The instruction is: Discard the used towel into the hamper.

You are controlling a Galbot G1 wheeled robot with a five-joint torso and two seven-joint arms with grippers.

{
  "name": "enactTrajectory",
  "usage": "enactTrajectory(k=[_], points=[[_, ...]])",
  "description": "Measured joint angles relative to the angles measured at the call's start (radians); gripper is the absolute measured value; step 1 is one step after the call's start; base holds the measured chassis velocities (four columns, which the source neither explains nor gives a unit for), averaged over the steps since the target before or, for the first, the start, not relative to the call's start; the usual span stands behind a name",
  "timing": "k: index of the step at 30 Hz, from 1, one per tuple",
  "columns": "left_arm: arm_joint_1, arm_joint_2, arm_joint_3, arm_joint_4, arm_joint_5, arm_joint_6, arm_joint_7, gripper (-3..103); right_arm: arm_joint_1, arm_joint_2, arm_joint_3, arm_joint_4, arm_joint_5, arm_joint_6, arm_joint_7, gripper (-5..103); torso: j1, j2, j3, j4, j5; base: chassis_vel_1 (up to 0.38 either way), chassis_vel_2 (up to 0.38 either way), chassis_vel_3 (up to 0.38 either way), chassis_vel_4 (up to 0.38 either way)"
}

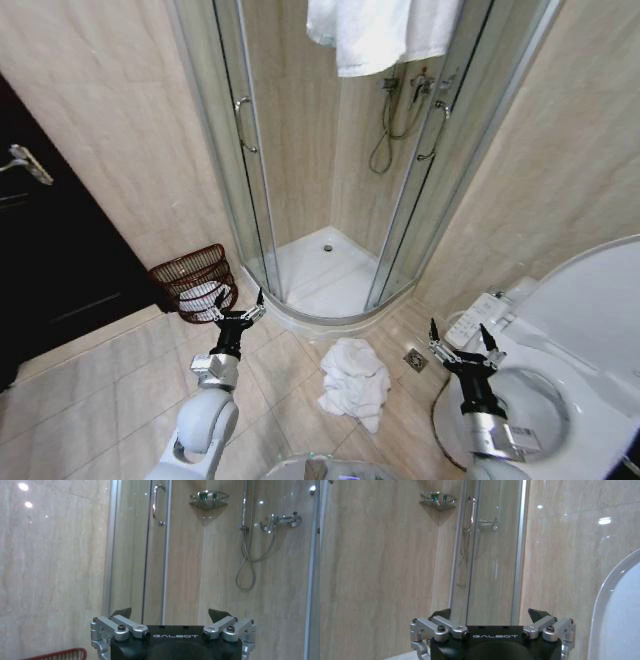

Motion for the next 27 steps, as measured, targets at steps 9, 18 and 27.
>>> enactTrajectory(k=[9,18,27], points=[[-0.005,-0.002,0.007,0.006,-0.003,0.011,-0.048,100,0.000,0.000,0.000,0.000,0.005,0.001,-0.010,100,0.014,0.032,0.018,0.0001,-0.0001,0.000,0.000,0.000,0.000],[-0.014,0.000,0.006,0.012,-0.006,0.024,-0.078,100,-0.001,0.000,-0.003,0.009,0.006,-0.011,-0.012,100,0.031,0.070,0.039,0.0000,0.0000,0.000,0.000,0.000,0.000],[-0.015,0.011,-0.012,0.006,-0.022,0.054,-0.095,100,0.011,0.000,-0.014,0.033,0.021,-0.034,-0.014,100,0.050,0.113,0.063,0.0000,0.0000,0.000,0.000,0.000,0.000]])
